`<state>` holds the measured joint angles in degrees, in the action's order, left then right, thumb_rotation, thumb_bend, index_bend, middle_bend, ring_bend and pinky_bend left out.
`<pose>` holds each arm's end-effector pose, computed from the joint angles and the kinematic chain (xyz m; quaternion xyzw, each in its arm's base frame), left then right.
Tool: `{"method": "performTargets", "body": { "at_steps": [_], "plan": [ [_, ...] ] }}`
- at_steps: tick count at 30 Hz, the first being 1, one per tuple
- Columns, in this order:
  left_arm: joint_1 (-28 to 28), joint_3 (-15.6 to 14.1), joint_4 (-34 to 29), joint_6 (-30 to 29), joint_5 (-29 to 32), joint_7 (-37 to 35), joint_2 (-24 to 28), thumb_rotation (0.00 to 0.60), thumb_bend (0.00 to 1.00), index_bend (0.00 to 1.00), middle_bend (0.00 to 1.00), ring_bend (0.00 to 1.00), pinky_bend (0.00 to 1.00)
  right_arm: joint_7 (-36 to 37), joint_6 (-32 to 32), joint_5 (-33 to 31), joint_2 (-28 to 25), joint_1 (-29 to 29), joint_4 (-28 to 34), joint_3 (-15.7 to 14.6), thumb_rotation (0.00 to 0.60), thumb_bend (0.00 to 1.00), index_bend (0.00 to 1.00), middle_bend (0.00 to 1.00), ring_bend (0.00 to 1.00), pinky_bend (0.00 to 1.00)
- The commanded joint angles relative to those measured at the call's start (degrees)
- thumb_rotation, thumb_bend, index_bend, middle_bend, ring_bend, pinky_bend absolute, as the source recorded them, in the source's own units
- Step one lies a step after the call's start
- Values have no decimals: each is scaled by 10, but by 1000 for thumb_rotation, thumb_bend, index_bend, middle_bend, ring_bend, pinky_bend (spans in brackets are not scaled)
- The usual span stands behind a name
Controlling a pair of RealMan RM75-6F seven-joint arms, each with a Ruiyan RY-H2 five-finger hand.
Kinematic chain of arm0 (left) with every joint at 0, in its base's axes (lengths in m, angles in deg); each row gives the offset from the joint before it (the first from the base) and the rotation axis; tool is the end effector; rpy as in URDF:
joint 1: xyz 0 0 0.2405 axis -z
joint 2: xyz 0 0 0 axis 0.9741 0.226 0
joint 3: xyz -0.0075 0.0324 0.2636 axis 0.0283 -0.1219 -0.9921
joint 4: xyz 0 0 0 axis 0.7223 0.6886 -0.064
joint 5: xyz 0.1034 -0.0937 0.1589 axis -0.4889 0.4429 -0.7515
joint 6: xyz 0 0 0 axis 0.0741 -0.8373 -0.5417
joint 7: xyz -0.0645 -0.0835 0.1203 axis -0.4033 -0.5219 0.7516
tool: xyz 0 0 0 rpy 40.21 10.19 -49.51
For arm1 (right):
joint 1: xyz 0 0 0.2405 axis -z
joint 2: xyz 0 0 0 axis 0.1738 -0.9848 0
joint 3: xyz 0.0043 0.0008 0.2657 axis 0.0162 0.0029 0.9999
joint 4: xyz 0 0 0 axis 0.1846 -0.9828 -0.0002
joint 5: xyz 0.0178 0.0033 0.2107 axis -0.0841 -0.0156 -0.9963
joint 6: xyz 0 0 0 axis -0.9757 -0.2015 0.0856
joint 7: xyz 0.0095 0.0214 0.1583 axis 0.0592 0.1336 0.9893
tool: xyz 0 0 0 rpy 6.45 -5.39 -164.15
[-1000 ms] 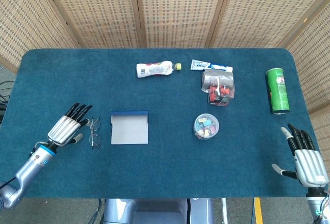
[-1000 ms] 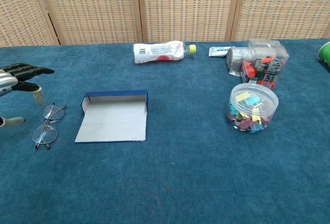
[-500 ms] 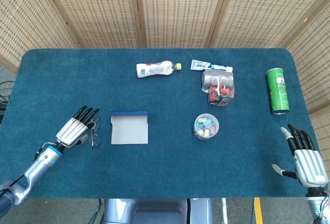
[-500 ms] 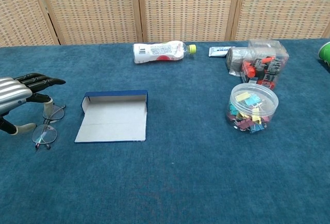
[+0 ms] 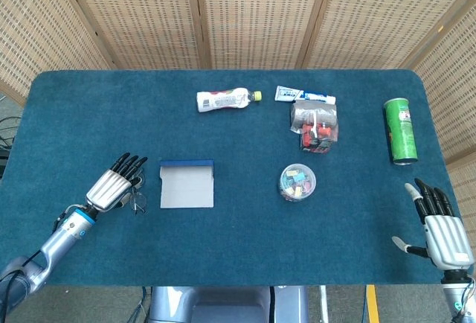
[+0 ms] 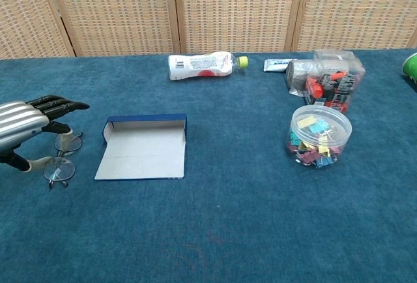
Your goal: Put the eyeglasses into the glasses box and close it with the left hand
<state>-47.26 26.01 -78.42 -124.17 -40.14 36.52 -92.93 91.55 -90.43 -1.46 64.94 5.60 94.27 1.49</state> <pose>-0.3147 0.3344 -0.0130 -0.8175 -0.2091 -0.3213 0.4298 -0.3281 -0.1930 0.1585 0.5942 -0.4147 0.3973 0.5631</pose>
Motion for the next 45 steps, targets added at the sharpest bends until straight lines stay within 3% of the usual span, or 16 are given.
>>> {"method": "performTargets", "body": {
  "at_steps": [1,16,23,28,37,45],
  "plan": [
    [1,-2,8,-2,1,-1,-6,600,388,567,0,0,0,1,0,0,0,0,0,0,600,0,0,0,0,0],
    [2,-7,34,-6,13,-5,-23,600,404,632,0,0,0,3,2,0,-1,0,0,-1,600,0,0,0,0,0],
    [0,-5,-8,-50,11,-7,2,600,419,633,0,0,0,3,1,1,-2,0,1,-1,600,0,0,0,0,0],
    [-1,-4,-84,-85,5,22,40,600,423,633,0,0,0,4,1,2,-2,0,0,-1,600,0,0,0,0,0],
    [22,27,-275,-84,18,81,110,600,433,633,0,0,0,5,2,3,-2,-1,0,-2,600,0,0,0,0,0],
    [52,72,-415,-19,70,159,124,600,433,634,0,0,0,9,3,3,-3,-1,0,-3,600,0,0,0,0,0]
  ]
}}
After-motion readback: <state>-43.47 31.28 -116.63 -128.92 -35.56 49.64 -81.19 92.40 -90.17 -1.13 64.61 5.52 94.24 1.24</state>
